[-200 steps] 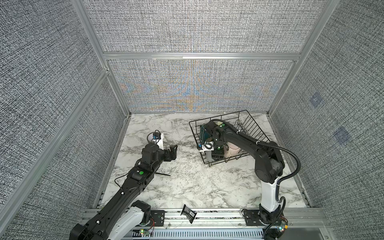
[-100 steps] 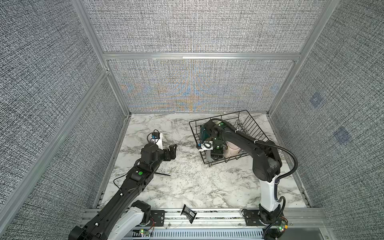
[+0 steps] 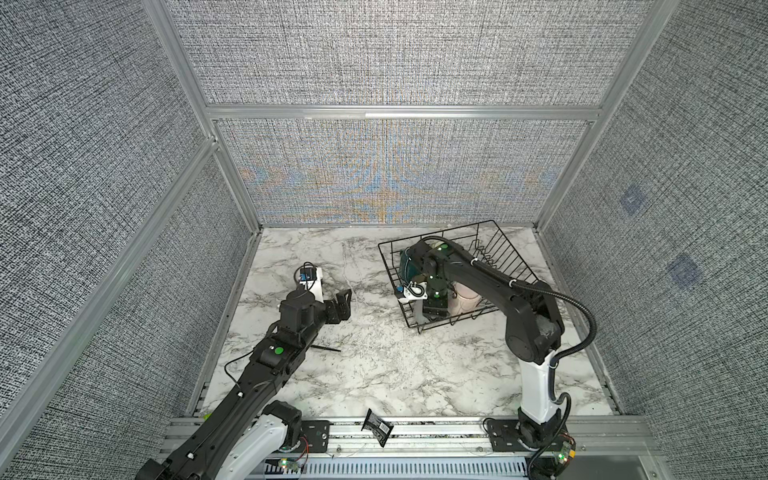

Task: Load the cups into the dish rack
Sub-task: 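Lower the white mug into the rack beside the amber glass with the right gripper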

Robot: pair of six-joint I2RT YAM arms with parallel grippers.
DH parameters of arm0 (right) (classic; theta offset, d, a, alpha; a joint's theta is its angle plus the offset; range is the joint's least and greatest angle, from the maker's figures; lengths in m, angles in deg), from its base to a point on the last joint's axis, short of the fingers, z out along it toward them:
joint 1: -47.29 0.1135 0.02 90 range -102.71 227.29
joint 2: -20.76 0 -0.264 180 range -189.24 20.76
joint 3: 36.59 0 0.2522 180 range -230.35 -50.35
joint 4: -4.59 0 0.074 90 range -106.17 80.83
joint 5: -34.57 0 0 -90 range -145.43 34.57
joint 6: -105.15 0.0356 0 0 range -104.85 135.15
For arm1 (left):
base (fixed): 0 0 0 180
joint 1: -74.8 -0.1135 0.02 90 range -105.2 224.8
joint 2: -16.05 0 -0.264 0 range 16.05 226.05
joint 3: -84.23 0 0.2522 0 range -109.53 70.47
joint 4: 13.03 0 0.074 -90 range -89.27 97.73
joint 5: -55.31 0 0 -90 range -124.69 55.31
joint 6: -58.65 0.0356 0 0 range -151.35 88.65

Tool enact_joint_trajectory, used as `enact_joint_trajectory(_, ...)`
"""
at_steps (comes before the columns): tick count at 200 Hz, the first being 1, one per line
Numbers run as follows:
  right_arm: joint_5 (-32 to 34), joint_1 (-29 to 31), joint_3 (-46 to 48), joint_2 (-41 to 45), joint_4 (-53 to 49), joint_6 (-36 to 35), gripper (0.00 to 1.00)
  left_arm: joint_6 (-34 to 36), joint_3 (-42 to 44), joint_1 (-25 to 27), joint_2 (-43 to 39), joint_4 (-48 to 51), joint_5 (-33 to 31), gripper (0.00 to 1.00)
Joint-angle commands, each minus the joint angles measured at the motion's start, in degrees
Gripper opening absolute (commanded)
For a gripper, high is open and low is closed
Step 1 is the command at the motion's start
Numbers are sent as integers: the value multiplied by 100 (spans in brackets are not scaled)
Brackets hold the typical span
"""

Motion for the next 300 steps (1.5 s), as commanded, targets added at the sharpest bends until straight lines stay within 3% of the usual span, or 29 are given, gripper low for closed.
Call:
enact_joint_trajectory(1,-138,11,-54,-11,-287,19,79,-79,25,6,-37,41,-105,88)
enact_joint_trajectory(101,-148,49,41,72,-252,155,85,-103,-71,3,136,-24,-95,89)
enact_joint_trajectory(183,-156,103,-25,331,-430,128,84,-104,106,7,-259,151,-292,89)
enact_joint_trajectory(300,585,-13,242,356,19,5,78,-48,61,7,-274,277,-351,89)
